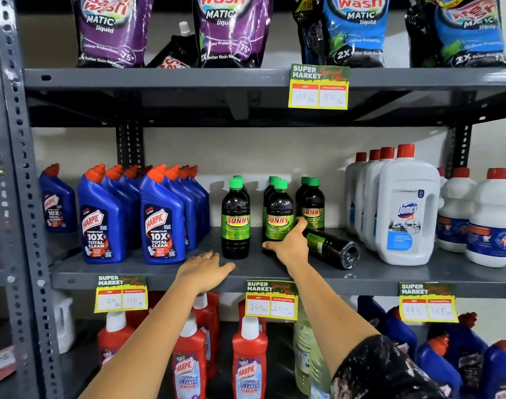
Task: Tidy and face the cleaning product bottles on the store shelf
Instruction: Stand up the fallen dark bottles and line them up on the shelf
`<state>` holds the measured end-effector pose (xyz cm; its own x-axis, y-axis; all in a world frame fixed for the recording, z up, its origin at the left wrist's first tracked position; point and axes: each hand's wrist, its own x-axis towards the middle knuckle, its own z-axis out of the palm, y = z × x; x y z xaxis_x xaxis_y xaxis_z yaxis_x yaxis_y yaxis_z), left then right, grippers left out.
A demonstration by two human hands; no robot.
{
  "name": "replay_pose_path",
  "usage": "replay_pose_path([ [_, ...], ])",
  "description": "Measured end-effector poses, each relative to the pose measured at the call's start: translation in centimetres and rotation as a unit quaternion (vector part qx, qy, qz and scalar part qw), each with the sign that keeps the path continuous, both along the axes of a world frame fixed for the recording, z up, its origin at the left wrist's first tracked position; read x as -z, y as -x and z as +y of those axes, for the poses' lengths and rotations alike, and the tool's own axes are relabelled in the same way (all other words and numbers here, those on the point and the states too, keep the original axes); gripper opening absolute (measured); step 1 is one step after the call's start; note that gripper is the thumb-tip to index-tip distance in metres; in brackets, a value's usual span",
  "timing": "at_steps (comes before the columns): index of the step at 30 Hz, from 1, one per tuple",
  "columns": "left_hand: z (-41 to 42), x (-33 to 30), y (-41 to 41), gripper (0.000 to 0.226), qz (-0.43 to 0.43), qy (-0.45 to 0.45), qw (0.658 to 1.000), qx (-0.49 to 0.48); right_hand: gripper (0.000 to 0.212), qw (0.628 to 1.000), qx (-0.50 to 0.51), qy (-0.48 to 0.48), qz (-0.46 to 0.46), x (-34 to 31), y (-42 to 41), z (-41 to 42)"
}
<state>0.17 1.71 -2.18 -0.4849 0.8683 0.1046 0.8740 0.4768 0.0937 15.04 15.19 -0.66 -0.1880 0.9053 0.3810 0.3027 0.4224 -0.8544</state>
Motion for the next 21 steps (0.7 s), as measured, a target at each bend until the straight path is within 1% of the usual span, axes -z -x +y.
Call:
replay_pose_path([
  [3, 0.0, 0.0, 0.0, 0.079, 0.0, 0.0, 1.0, -0.002, 0.114, 0.999, -0.026, 0.019, -0.013, -0.3, 0.0, -0.1],
  [4, 0.1, 0.0, 0.0, 0.079, 0.001, -0.001, 1.0, -0.002, 0.118, 0.999, -0.031, 0.015, -0.03, -0.2, -0.1, -0.4],
  [5, 0.1, 0.1, 0.0, 0.079, 0.002, -0.002, 1.0, -0.002, 0.117, 0.998, -0.025, -0.01, -0.057, 0.0, -0.4, -0.7],
  [6, 0.1, 0.1, 0.1, 0.079, 0.004, -0.003, 1.0, -0.001, 0.108, 0.994, -0.001, -0.063, -0.091, 0.1, -1.0, -1.0],
  [7, 0.2, 0.1, 0.3, 0.079, 0.006, -0.003, 1.0, 0.0, 0.093, 0.982, 0.035, -0.139, -0.126, -0.2, -1.8, -1.0],
  [8, 0.2, 0.2, 0.4, 0.079, 0.006, -0.003, 1.0, 0.001, 0.079, 0.961, 0.073, -0.212, -0.164, -0.9, -2.9, -0.9],
  [9, 0.3, 0.3, 0.5, 0.079, 0.005, -0.002, 1.0, 0.0, 0.073, 0.937, 0.101, -0.257, -0.214, -1.8, -4.0, -0.4],
  [10, 0.3, 0.3, 0.5, 0.079, 0.006, -0.003, 1.0, -0.003, 0.077, 0.919, 0.112, -0.251, -0.281, -3.1, -5.1, 0.4],
  [11, 0.4, 0.3, 0.5, 0.079, 0.006, -0.004, 1.0, -0.005, 0.087, 0.909, 0.095, -0.198, -0.354, -4.4, -6.1, 1.4],
  [12, 0.4, 0.3, 0.5, 0.079, 0.007, -0.005, 1.0, -0.005, 0.096, 0.899, 0.047, -0.119, -0.418, -5.6, -7.0, 2.2],
  [13, 0.4, 0.4, 0.5, 0.079, 0.007, -0.007, 1.0, -0.004, 0.1, 0.885, -0.014, -0.04, -0.464, -6.4, -7.6, 2.6],
  [14, 0.4, 0.4, 0.5, 0.079, 0.007, -0.009, 1.0, -0.004, 0.097, 0.869, -0.063, 0.012, -0.491, -6.7, -7.9, 2.8],
  [15, 0.4, 0.5, 0.5, 0.079, 0.007, -0.01, 1.0, -0.004, 0.09, 0.863, -0.086, 0.029, -0.496, -6.4, -8.0, 2.9],
  [17, 0.4, 0.5, 0.5, 0.08, 0.008, -0.008, 1.0, -0.004, 0.077, 0.881, -0.074, 0.006, -0.468, -5.5, -8.4, 3.1],
  [19, 0.4, 0.5, 0.4, 0.079, 0.01, -0.007, 1.0, -0.004, 0.083, 0.905, -0.025, -0.031, -0.425, -4.4, -9.3, 3.1],
  [21, 0.4, 0.5, 0.4, 0.079, 0.012, -0.009, 1.0, -0.002, 0.093, 0.94, 0.03, -0.068, -0.334, -3.3, -10.2, 3.2],
])
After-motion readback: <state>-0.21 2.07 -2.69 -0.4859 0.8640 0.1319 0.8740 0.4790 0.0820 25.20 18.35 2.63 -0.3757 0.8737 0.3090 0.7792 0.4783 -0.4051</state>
